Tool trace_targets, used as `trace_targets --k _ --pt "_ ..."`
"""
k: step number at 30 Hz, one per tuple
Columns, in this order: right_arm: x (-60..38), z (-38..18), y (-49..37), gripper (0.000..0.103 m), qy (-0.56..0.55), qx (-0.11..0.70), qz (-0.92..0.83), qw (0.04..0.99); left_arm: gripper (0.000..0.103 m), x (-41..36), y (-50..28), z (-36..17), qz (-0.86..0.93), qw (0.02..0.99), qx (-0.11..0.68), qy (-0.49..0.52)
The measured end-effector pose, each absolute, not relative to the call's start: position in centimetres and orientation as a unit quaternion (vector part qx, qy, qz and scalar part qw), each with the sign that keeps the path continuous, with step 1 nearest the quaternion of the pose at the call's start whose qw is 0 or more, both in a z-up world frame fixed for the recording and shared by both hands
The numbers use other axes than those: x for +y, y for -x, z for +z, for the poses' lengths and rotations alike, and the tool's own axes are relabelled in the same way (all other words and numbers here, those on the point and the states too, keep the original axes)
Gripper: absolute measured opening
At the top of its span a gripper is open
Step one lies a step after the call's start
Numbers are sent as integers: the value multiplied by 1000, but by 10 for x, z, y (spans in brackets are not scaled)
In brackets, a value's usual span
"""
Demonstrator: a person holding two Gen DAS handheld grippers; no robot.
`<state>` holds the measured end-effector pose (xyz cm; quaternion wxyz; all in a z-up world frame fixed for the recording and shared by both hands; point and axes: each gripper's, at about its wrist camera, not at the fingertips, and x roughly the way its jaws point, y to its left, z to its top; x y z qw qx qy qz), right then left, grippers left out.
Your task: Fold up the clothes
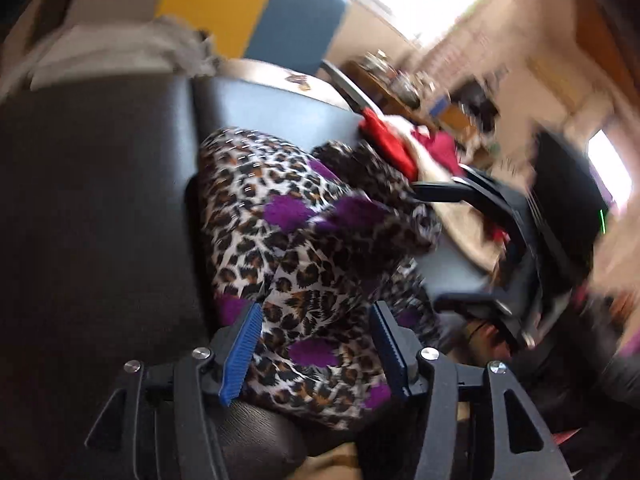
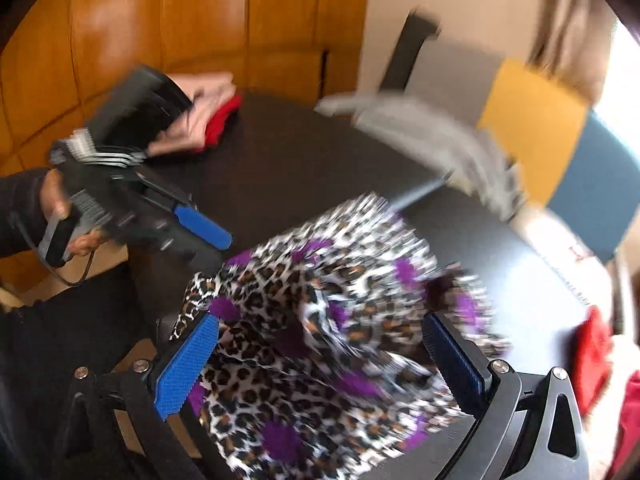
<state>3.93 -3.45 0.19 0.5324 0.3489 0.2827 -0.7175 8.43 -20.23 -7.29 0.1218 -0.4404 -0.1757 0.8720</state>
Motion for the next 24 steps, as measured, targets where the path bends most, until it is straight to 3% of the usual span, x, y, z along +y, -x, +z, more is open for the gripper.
trace_targets --k 1,2,3,4,6,11,14,19,21,23,24 --pt "-42 -6 -33 62 -377 285 -705 529 56 -197 -81 -74 874 119 -156 444" --pt "-44 -14 -28 19 -401 282 -696 524 55 -194 -79 -76 875 117 -140 448" --pt "-41 -18 -26 13 -415 276 -695 518 46 -192 -79 -76 876 121 -130 449" --pt "-34 -18 -26 14 -415 269 -701 513 28 -190 -80 -76 876 128 -122 449" --pt "-12 -11 -33 14 -408 248 -718 507 18 -184 -84 -74 876 151 -111 444" --pt "48 -22 -62 14 -409 238 -748 465 15 -158 -109 -69 863 240 -100 432" --pt "79 -61 -64 24 -447 251 -757 405 18 -154 -124 -75 842 282 -123 444" --pt "113 -47 -60 44 -440 147 -797 386 24 -179 -138 -76 832 281 -217 426" --pt "110 -31 -56 86 -415 95 -808 407 24 -190 -143 -78 837 255 -238 422" --pt "94 -17 -50 103 -380 71 -824 416 27 -196 -146 -86 824 253 -273 427" --pt "85 -11 -47 103 -360 63 -831 418 30 -199 -148 -90 817 252 -290 430"
